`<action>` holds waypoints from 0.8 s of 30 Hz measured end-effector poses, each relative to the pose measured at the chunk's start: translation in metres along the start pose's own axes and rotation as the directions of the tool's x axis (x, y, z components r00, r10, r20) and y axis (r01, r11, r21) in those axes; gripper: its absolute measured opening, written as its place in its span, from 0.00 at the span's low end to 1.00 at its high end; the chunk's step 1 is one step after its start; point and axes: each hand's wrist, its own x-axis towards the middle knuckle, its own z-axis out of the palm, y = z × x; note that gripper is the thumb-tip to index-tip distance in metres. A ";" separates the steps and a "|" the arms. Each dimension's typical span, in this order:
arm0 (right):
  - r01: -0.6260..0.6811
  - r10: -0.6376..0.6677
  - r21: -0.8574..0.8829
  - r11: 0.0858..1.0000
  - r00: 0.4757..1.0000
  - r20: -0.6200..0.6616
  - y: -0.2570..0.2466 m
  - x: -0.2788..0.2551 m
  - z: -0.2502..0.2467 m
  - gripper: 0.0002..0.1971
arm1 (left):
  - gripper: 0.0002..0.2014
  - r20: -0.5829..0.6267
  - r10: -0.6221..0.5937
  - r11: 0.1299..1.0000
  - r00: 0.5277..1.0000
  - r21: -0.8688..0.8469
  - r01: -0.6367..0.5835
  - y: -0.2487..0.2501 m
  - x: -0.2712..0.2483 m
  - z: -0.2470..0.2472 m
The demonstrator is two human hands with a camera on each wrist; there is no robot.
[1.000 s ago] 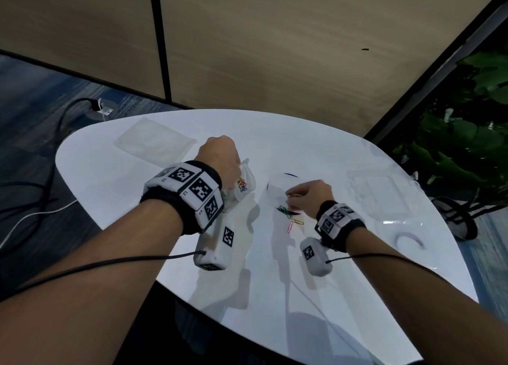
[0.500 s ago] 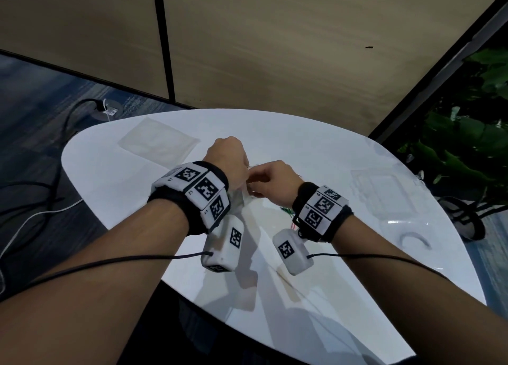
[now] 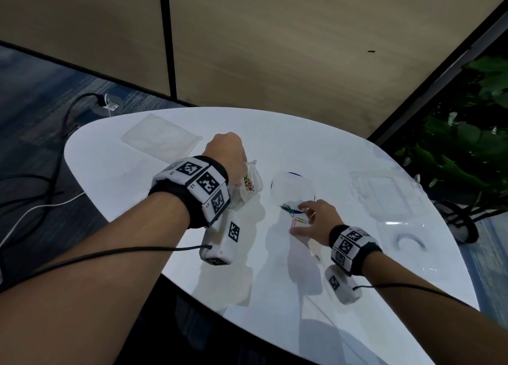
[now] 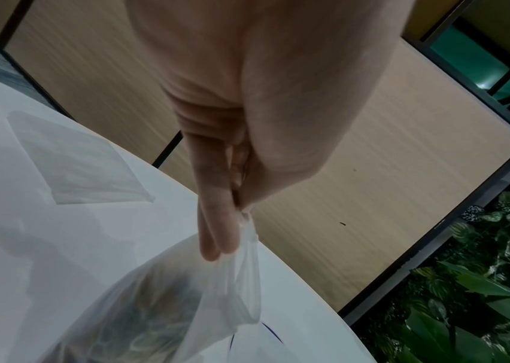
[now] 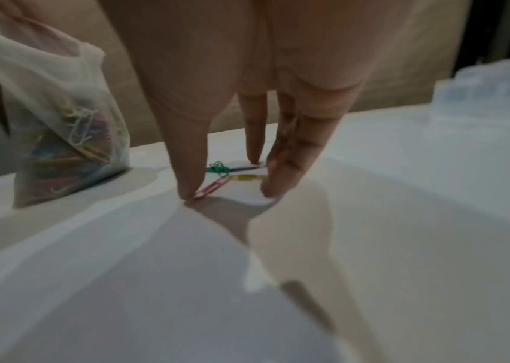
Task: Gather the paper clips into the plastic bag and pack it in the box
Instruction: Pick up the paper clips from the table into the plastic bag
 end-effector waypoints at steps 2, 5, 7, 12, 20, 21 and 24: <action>-0.010 0.022 0.123 0.992 0.995 -0.100 0.000 0.000 0.010 0.26 | 0.11 0.006 0.003 1.000 1.000 0.000 -0.003 0.000 0.000 0.000; -0.046 0.089 0.255 0.966 0.983 -0.159 -0.003 0.008 0.015 0.13 | 0.11 0.012 0.002 1.000 1.000 -0.009 -0.001 0.000 0.000 0.000; -0.060 0.108 0.251 0.966 0.977 -0.185 -0.002 0.015 0.015 0.10 | 0.11 0.012 0.002 1.000 1.000 -0.006 -0.001 0.000 0.000 0.000; -0.019 0.042 0.113 0.993 0.978 -0.205 -0.006 0.029 0.011 0.09 | 0.12 0.018 -0.009 1.000 1.000 -0.008 0.010 -0.001 0.001 0.001; 0.209 -0.220 -0.090 0.974 0.964 -0.148 -0.025 0.019 0.020 0.08 | 0.10 0.021 -0.019 0.999 1.000 -0.035 0.019 0.000 0.004 0.002; 0.212 -0.226 -0.098 0.972 0.961 -0.161 -0.026 0.019 0.021 0.08 | 0.10 0.020 -0.019 0.999 1.000 -0.034 0.020 0.000 0.003 0.003; 0.181 -0.198 -0.123 0.976 0.969 -0.147 -0.031 0.021 0.019 0.09 | 0.11 0.014 -0.020 0.999 1.000 -0.034 0.020 -0.002 0.003 0.003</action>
